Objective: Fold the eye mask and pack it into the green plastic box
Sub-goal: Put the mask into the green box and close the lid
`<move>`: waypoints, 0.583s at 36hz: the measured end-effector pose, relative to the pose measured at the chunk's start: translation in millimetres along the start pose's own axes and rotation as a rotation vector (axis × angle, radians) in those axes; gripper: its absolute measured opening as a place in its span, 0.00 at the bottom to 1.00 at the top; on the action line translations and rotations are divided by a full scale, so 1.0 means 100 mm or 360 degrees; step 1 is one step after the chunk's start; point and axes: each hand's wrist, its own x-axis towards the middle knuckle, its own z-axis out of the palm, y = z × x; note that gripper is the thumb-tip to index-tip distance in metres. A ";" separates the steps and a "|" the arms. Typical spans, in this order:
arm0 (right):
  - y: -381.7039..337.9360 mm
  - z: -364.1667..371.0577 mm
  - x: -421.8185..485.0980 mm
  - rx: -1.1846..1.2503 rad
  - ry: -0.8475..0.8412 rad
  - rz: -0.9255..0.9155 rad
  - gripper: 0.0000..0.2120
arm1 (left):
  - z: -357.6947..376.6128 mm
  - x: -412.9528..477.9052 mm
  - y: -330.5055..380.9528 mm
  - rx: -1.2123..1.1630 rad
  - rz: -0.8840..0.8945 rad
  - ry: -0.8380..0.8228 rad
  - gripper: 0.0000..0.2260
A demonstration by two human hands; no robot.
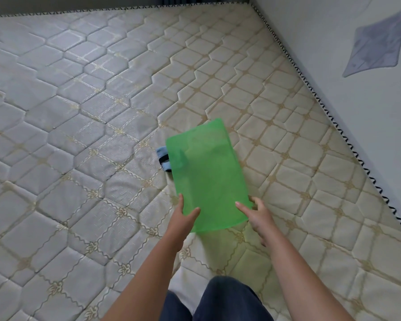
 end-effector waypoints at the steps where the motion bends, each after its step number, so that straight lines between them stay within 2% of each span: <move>1: -0.02 0.00 -0.01 0.0004 0.0000 -0.0038 0.27 | -0.05 -0.01 -0.02 -0.0001 -0.0025 0.0007 0.33; 5: -0.12 0.05 -0.10 0.0009 -0.0082 -0.0195 0.11 | -0.21 -0.07 -0.09 -0.0049 -0.0120 -0.0057 0.31; 7: -0.17 0.11 -0.15 0.0006 -0.0121 -0.0254 0.06 | -0.26 -0.10 -0.10 -0.0067 -0.0145 -0.0068 0.30; 13: -0.37 0.29 -0.31 0.0007 -0.0120 -0.0461 0.06 | -0.40 -0.23 -0.07 -0.0161 -0.0171 -0.0021 0.28; 21: -0.59 0.59 -0.57 -0.0063 -0.0370 -0.0646 0.02 | -0.67 -0.41 0.06 -0.0366 -0.0077 0.0044 0.29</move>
